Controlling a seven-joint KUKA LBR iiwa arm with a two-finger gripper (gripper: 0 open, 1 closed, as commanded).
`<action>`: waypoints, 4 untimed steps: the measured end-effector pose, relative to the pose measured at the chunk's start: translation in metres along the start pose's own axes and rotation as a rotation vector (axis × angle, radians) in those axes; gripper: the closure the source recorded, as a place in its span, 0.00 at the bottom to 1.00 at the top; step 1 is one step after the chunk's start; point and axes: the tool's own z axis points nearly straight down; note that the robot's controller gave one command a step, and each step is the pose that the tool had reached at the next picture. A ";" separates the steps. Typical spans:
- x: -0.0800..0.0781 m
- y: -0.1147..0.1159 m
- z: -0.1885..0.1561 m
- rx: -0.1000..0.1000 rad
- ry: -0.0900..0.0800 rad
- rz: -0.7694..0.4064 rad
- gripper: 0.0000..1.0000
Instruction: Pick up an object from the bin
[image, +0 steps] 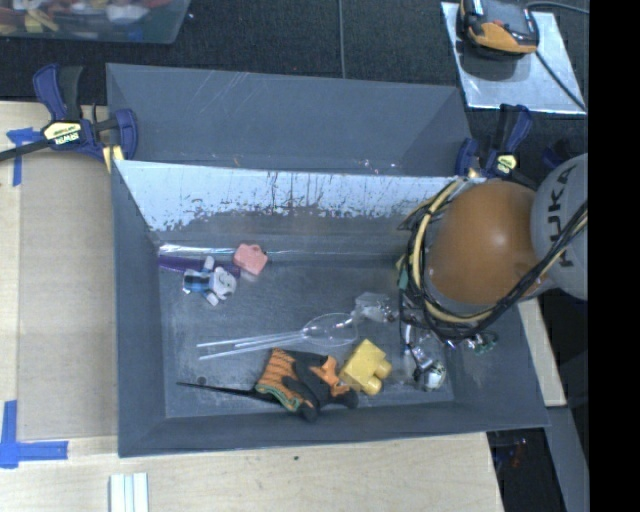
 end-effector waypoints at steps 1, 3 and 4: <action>0.008 0.004 0.003 -0.004 0.009 0.079 0.00; 0.010 0.017 0.033 -0.004 0.005 0.050 1.00; 0.010 0.017 0.033 -0.004 0.005 0.049 1.00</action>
Offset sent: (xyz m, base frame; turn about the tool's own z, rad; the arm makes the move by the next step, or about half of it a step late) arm -0.0190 0.0145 -0.0347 -0.3961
